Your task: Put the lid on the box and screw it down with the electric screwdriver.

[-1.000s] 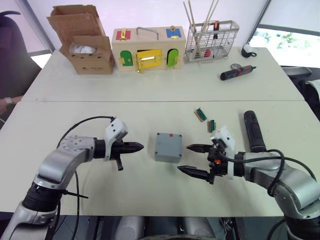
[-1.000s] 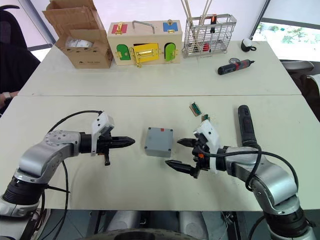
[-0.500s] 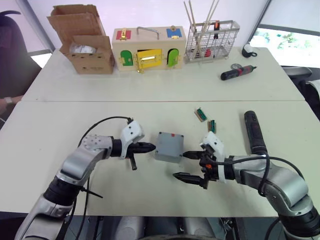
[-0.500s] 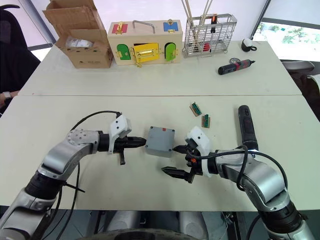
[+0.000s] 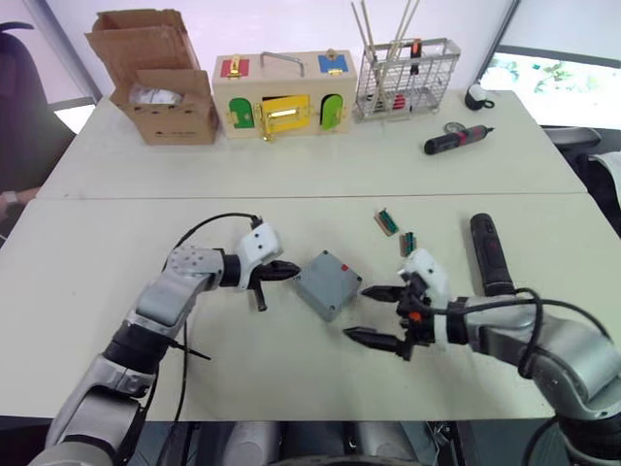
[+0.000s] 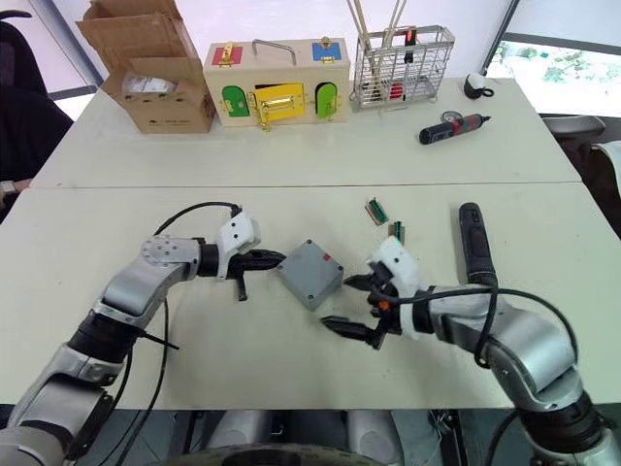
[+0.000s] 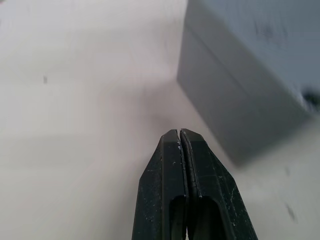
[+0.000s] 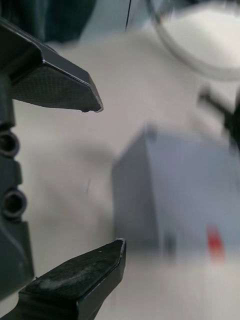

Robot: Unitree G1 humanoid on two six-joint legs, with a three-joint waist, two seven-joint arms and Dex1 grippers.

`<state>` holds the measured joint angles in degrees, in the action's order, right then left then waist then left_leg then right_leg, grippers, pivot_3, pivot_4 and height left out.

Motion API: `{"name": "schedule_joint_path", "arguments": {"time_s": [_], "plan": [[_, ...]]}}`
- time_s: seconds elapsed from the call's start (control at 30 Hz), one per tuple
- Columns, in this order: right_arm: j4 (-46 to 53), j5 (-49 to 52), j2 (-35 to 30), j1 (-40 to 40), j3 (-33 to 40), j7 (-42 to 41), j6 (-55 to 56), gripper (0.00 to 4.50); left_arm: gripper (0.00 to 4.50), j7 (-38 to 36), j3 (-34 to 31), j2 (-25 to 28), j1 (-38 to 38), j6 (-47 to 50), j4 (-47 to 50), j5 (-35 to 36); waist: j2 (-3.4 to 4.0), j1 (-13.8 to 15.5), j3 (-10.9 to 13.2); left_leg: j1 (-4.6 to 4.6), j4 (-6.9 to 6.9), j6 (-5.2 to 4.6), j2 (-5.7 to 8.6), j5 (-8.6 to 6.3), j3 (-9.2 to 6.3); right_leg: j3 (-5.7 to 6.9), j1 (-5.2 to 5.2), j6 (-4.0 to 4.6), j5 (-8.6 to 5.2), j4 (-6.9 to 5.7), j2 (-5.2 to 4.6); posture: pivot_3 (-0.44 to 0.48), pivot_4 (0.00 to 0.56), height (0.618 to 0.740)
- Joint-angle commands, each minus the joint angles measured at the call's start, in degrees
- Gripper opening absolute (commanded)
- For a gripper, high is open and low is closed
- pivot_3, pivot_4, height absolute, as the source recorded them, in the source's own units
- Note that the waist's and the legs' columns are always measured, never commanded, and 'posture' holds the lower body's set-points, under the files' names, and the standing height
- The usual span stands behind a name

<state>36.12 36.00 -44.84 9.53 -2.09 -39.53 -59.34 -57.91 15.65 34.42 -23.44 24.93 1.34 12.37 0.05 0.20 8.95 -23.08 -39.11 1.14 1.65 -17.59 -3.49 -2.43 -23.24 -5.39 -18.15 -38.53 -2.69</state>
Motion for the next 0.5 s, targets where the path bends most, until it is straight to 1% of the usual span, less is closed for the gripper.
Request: {"name": "schedule_joint_path", "arguments": {"time_s": [0.03, 0.13, 0.2, 0.27, 0.37, 0.5], "plan": [[-2.59, -3.52, -2.65, 1.40, -2.09, -3.27, 5.39, 4.49, 0.00, -2.86, -2.03, 3.43, 3.96, 4.01, 8.52, 3.61, 0.00, -0.06, 0.00, 0.00, 0.00, 0.00, -0.01, 0.00, 0.00, 0.00, 0.00, 0.00, 0.00, 0.00, 0.00, 0.000, 0.150, 0.740], [-4.99, -5.65, -3.58, 2.50, -4.16, -5.31, 8.27, 4.49, 0.00, -3.42, -2.27, 5.16, 6.86, 7.03, 12.71, 5.17, 0.00, 0.26, 0.00, -0.01, 0.00, -0.01, -0.03, -0.01, 0.00, 0.00, 0.01, 0.00, 0.00, 0.01, -0.01, 0.000, 0.150, 0.740], [-6.89, -6.69, -2.88, 4.17, -5.60, -6.30, 9.89, 4.49, 0.00, -2.93, -2.11, 5.13, 8.14, 8.64, 14.47, 5.82, 0.00, 0.40, 0.00, -0.01, -0.04, -0.01, -0.03, 0.00, 0.00, 0.00, 0.04, 0.00, 0.00, 0.02, -0.01, 0.000, 0.150, 0.740], [-9.06, -8.90, -2.35, 6.31, -8.01, -7.03, 11.81, 4.49, 0.00, -1.62, -1.54, 4.05, 8.48, 9.19, 15.33, 5.57, 0.00, 0.44, 0.00, -0.01, -0.06, -0.01, -0.02, 0.00, 0.01, 0.00, 0.06, 0.00, 0.00, 0.02, -0.02, 0.000, 0.150, 0.740], [-10.98, -10.52, -1.77, 8.58, -10.28, -8.58, 13.53, 4.49, 0.00, 1.71, -1.80, 1.07, 7.55, 9.62, 14.81, 5.00, 0.00, 0.50, 0.00, 0.00, -0.06, -0.01, -0.02, -0.01, 0.01, 0.00, 0.06, 0.00, 0.00, 0.02, -0.02, 0.000, 0.150, 0.740], [-9.76, -9.37, -0.59, 10.11, -12.07, -10.95, 12.73, 4.49, 0.00, 2.19, -1.10, -0.03, 6.34, 8.85, 13.62, 4.11, -0.01, 0.38, 0.00, -0.03, -0.05, -0.01, -0.02, -0.01, 0.01, 0.00, 0.01, 0.00, 0.00, 0.02, -0.01, 0.000, 0.150, 0.740]]}}
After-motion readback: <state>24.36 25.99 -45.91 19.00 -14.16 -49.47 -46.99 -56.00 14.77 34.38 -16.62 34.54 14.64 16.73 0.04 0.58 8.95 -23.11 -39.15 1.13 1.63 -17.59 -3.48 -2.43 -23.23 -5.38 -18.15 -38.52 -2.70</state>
